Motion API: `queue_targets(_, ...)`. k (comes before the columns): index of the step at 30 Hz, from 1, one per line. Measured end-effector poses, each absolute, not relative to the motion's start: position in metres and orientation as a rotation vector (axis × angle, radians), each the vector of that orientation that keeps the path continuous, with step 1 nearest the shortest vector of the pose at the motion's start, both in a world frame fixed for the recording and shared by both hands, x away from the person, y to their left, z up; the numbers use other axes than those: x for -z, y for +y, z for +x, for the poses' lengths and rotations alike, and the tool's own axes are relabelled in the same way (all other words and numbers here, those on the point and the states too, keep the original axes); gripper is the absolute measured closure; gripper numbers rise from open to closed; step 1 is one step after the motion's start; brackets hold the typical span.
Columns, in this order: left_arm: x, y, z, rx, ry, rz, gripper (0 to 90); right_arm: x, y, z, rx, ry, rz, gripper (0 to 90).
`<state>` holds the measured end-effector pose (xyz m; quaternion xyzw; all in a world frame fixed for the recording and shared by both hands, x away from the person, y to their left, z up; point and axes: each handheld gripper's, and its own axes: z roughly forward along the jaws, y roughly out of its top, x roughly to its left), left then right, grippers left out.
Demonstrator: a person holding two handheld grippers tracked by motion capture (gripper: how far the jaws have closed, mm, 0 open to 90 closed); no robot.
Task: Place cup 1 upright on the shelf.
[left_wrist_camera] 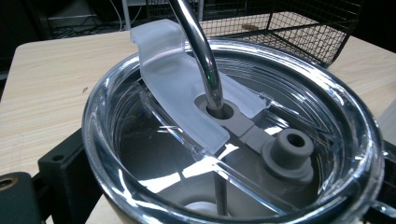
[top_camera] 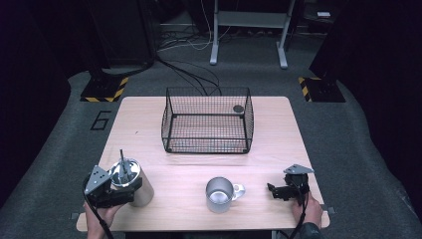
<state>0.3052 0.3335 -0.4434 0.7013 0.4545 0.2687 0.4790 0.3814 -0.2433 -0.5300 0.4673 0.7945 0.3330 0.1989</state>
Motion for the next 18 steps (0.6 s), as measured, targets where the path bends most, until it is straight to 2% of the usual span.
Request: queue_targets(18, 0.425, 0.33, 0.309, -0.676, 1.06, 1.729, 4.0, 0.53, -0.243, 0.381, -0.932, 2.222, 1.307, 0.0)
